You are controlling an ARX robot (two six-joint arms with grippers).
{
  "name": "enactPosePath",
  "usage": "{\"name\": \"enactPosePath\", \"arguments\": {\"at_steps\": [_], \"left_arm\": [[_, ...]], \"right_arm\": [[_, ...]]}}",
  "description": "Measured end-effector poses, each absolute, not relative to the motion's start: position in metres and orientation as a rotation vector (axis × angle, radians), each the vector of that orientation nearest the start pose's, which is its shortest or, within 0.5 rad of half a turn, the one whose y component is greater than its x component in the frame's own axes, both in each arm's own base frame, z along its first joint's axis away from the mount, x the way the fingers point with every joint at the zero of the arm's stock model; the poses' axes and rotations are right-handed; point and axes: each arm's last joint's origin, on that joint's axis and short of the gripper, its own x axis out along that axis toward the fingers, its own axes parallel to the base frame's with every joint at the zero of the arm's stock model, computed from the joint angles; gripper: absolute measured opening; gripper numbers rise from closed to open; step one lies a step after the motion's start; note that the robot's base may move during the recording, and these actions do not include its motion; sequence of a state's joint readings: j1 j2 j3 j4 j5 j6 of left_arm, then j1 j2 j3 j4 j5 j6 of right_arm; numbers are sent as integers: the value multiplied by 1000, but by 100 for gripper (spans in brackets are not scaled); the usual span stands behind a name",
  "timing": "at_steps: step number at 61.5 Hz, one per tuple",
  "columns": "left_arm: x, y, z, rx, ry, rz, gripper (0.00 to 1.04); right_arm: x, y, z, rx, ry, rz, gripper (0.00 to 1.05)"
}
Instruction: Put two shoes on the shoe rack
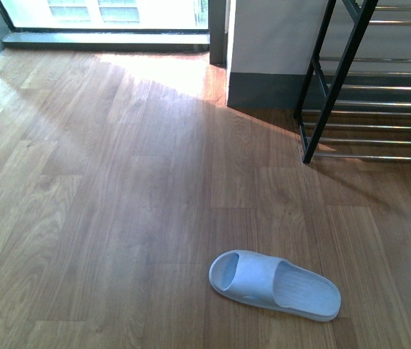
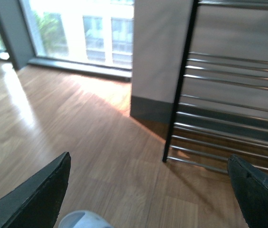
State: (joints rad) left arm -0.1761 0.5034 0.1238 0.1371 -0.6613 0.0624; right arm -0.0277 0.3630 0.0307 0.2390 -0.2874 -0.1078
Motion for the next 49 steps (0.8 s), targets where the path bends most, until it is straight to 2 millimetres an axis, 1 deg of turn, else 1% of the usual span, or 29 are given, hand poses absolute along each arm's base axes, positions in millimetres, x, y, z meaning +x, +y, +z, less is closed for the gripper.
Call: {"name": "enactPosePath", "arguments": {"at_steps": [2, 5, 7, 9, 10, 11, 13, 14, 15, 16, 17, 18, 19, 20, 21, 22, 23, 24, 25, 26, 28, 31, 33, 38, 42, 49], "left_arm": [[128, -5, 174, 161, 239, 476, 2], [128, -5, 174, 160, 238, 477, 2], [128, -5, 174, 160, 238, 477, 2], [128, -5, 174, 160, 239, 476, 2], [128, -5, 174, 161, 239, 476, 2], [128, -5, 174, 160, 238, 477, 2], [128, -5, 174, 161, 239, 477, 2], [128, -5, 174, 161, 239, 477, 2], [128, -5, 174, 160, 238, 477, 2], [128, -5, 174, 160, 238, 477, 2], [128, -5, 174, 160, 238, 477, 2], [128, -5, 174, 161, 239, 477, 2], [128, -5, 174, 160, 238, 477, 2], [128, -5, 174, 160, 238, 477, 2], [128, -5, 174, 160, 238, 477, 2], [128, -5, 174, 160, 238, 477, 2], [128, -5, 174, 160, 238, 477, 2], [128, -5, 174, 161, 239, 477, 2], [128, -5, 174, 161, 239, 477, 2], [128, -5, 174, 160, 238, 477, 2], [128, -5, 174, 160, 238, 477, 2], [128, -5, 174, 160, 238, 477, 2], [128, -5, 174, 160, 238, 477, 2], [128, -5, 174, 160, 238, 477, 2], [128, -5, 174, 160, 238, 477, 2], [128, -5, 174, 160, 238, 477, 2]], "right_arm": [[133, 8, 165, -137, 99, 275, 96], [165, 14, 166, -218, 116, 256, 96], [185, 19, 162, -260, 133, 259, 96], [206, 24, 152, -297, 165, 262, 96], [211, 25, 148, -308, 174, 265, 96], [220, 29, 140, -329, 197, 282, 96], [228, 31, 130, -341, 226, 297, 96], [235, 34, 118, -355, 262, 313, 96], [238, 36, 112, -361, 280, 323, 96], [244, 39, 100, -374, 316, 343, 96], [246, 40, 94, -380, 334, 355, 96], [250, 43, 80, -387, 380, 381, 96], [251, 44, 73, -397, 405, 394, 96], [254, 46, 59, -408, 451, 413, 96], [255, 46, 53, -410, 472, 422, 96], [256, 48, 40, -419, 510, 442, 96], [256, 49, 33, -419, 530, 452, 96], [257, 50, 21, -420, 572, 471, 96], [257, 51, 15, -420, 593, 480, 96], [258, 52, 4, -421, 629, 496, 96], [258, 53, -6, -421, 657, 505, 96], [261, 54, -29, -411, 721, 535, 96], [263, 56, -40, -404, 756, 552, 96], [268, 59, -58, -387, 808, 586, 96], [276, 62, -75, -369, 855, 608, 96], [287, 68, -94, -335, 889, 639, 96]]}}
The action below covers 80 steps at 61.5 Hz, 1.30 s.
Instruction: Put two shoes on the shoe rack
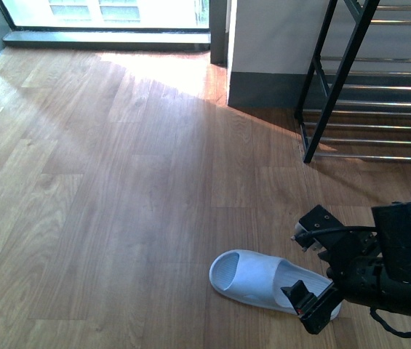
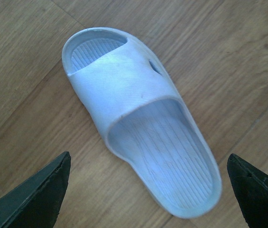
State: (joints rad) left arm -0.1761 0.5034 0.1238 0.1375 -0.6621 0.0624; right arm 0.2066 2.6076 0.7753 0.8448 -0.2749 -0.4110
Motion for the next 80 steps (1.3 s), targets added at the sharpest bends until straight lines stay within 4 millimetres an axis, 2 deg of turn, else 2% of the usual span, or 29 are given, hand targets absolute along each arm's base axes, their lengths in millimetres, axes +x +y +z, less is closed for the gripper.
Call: {"name": "enactPosePath", "arguments": {"at_steps": [8, 18, 32, 58, 64, 70, 80], "left_arm": [[128, -5, 174, 160, 238, 477, 2], [128, -5, 174, 160, 238, 477, 2], [128, -5, 174, 161, 239, 477, 2], [128, -5, 174, 160, 238, 477, 2], [128, -5, 174, 160, 238, 477, 2], [128, -5, 174, 160, 238, 477, 2], [128, -5, 174, 161, 239, 477, 2]], "right_arm": [[292, 75, -120, -325, 947, 672, 96], [287, 77, -141, -302, 1003, 695, 96], [290, 80, -151, -233, 1020, 697, 96], [297, 100, -168, -118, 1027, 718, 95], [299, 102, -172, -110, 1012, 707, 84], [301, 104, -175, -85, 1007, 692, 65], [300, 101, -176, -60, 1002, 686, 44]]}}
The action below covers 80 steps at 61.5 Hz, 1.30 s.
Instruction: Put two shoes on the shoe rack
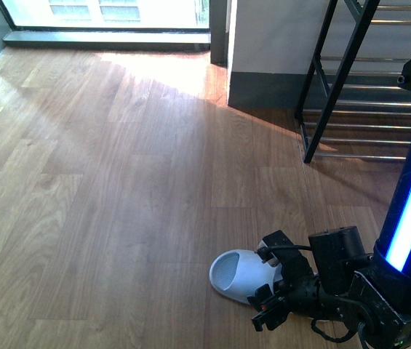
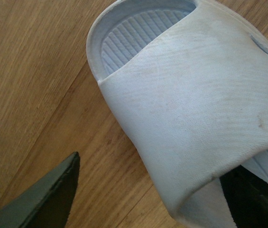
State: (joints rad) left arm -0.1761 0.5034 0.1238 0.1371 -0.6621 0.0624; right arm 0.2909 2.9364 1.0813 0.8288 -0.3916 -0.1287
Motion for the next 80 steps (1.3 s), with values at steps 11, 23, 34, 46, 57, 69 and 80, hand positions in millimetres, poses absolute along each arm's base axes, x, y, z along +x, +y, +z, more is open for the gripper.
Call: {"name": "enactPosePath", "arguments": {"at_steps": [11, 23, 34, 46, 57, 69, 80], "left_arm": [[128, -5, 174, 161, 239, 477, 2], [128, -5, 174, 160, 238, 477, 2], [128, -5, 174, 160, 238, 477, 2], [128, -5, 174, 160, 238, 477, 2], [128, -5, 174, 160, 239, 473, 2], [128, -5, 174, 160, 238, 477, 2], [128, -5, 174, 160, 238, 477, 2]], "right_arm": [[299, 97, -175, -43, 1001, 644, 16], [298, 83, -143, -50, 931, 589, 2], [309, 66, -55, -167, 750, 511, 2], [282, 53, 37, -294, 570, 553, 2], [271, 52, 114, -379, 355, 527, 2], [213, 53, 169, -434, 208, 576, 2], [168, 48, 196, -441, 92, 559, 2]]}}
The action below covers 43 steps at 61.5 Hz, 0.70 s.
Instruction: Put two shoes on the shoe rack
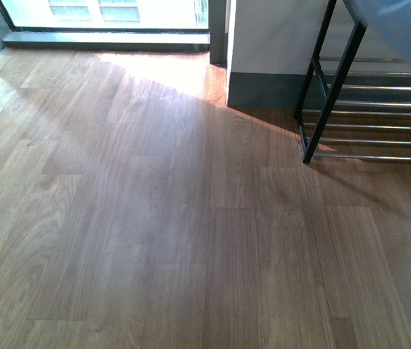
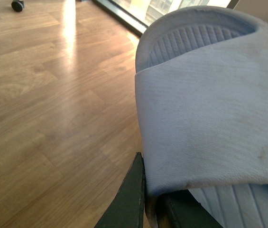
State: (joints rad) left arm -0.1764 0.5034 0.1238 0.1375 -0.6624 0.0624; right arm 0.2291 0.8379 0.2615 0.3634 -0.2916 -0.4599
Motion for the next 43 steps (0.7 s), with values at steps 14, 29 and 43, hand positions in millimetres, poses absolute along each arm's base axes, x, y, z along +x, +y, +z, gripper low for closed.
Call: {"name": "enactPosePath", "arguments": {"at_steps": [14, 29, 43], "left_arm": [[128, -5, 174, 161, 239, 477, 2], [128, -5, 174, 161, 238, 481, 2], [127, -5, 174, 161, 238, 479, 2]], "right_arm": [[163, 47, 206, -444, 37, 543, 2], [162, 47, 205, -444, 38, 546, 2], [162, 47, 205, -443, 37, 550, 2]]}}
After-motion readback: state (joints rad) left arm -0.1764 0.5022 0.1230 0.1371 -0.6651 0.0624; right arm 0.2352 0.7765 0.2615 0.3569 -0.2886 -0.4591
